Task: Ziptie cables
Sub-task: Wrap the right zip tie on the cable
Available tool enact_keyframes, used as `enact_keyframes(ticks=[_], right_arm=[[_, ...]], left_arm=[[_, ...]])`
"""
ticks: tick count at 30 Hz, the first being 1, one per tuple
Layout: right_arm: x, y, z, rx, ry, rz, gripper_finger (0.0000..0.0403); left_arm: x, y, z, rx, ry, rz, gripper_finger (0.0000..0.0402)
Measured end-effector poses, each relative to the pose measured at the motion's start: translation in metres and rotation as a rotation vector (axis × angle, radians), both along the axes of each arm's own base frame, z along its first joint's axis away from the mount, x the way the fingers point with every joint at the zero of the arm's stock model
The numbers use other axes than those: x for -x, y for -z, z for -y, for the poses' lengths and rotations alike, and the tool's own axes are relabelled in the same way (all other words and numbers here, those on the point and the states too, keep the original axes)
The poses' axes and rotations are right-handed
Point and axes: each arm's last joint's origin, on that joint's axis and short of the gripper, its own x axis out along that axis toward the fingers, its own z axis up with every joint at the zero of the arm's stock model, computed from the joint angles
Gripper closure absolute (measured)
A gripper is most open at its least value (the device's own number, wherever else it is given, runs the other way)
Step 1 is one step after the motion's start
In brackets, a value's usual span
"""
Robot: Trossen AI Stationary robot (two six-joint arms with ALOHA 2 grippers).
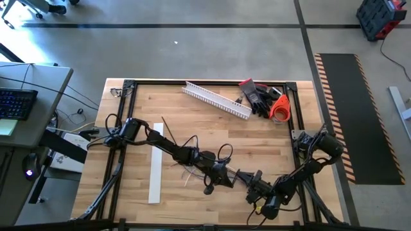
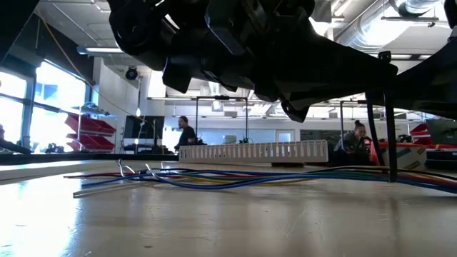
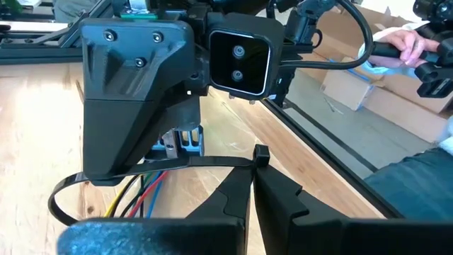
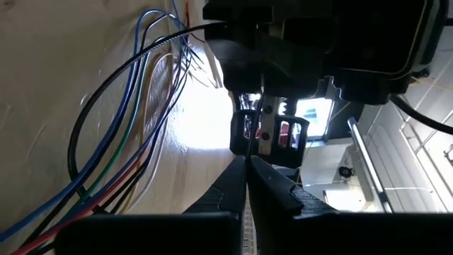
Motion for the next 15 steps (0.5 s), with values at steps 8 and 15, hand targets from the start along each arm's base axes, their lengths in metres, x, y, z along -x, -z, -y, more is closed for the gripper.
enact_keyframes(ticks=[8,15], right_arm=[[-0.0004,-0.0017,-0.0046,0.048,-0.027,-0.039,0.0403],[0.0011,-0.0007,-0.0034,0.071,-0.028,-0.059,0.0403]], left_arm=[[-0.0001,0.0,-0.0003,0.004,-0.002,-0.003,0.0402],[-0.0001,0.0,-0.0004,0.011,-0.005,-0.007,0.0402]])
